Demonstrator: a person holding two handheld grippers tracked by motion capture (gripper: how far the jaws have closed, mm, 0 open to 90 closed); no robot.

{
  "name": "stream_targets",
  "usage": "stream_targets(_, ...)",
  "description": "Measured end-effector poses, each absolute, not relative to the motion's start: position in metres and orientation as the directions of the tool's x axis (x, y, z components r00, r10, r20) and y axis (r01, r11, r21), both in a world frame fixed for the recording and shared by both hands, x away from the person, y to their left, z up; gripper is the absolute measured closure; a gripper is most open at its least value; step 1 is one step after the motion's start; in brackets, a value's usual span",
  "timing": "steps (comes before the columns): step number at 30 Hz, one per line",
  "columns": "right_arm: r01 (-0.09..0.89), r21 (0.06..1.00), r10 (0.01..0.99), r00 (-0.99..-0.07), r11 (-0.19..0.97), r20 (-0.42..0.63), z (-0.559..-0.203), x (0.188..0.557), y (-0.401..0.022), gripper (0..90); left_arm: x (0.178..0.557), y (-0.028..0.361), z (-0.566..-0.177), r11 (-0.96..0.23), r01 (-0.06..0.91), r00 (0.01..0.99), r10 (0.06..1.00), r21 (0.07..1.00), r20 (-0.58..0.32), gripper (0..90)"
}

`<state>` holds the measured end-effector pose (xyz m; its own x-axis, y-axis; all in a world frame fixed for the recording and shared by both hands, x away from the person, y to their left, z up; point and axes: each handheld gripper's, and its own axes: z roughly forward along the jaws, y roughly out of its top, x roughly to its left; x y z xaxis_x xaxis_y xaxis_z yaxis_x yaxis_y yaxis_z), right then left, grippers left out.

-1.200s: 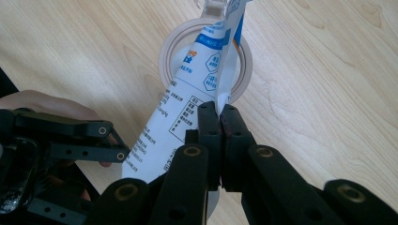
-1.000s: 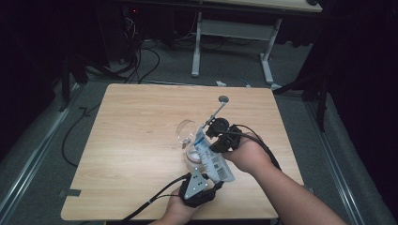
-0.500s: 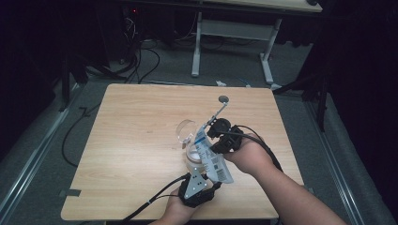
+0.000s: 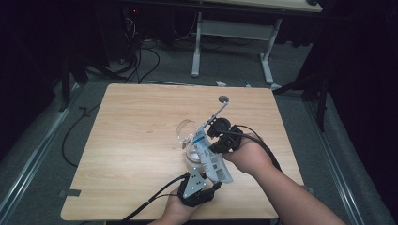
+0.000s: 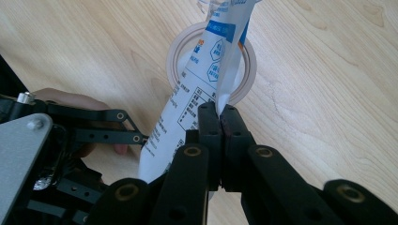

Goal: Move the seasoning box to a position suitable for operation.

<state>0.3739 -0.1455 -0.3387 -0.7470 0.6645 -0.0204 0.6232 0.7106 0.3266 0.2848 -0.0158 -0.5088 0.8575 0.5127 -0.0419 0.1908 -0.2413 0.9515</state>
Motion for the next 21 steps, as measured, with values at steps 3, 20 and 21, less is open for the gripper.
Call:
stream_targets(3, 0.627, 0.321, 0.666, -0.746, 0.710, -0.018, -0.3376, 0.3740, -0.1455, 89.5, 0.2851, -0.0162, -0.5101, -0.252, 0.194, 0.858, 0.511, 0.948, -0.040, 52.5)
stream_targets(20, 0.630, 0.305, 0.666, -0.745, 0.715, -0.023, -0.3390, 0.3752, -0.1453, 89.4, 0.2883, -0.0079, -0.5133, -0.261, 0.210, 0.862, 0.504, 0.942, -0.052, 45.8)
stream_targets(21, 0.630, 0.303, 0.666, -0.745, 0.715, -0.025, -0.3389, 0.3753, -0.1453, 89.5, 0.2884, -0.0069, -0.5132, -0.259, 0.208, 0.862, 0.505, 0.943, -0.052, 45.8)
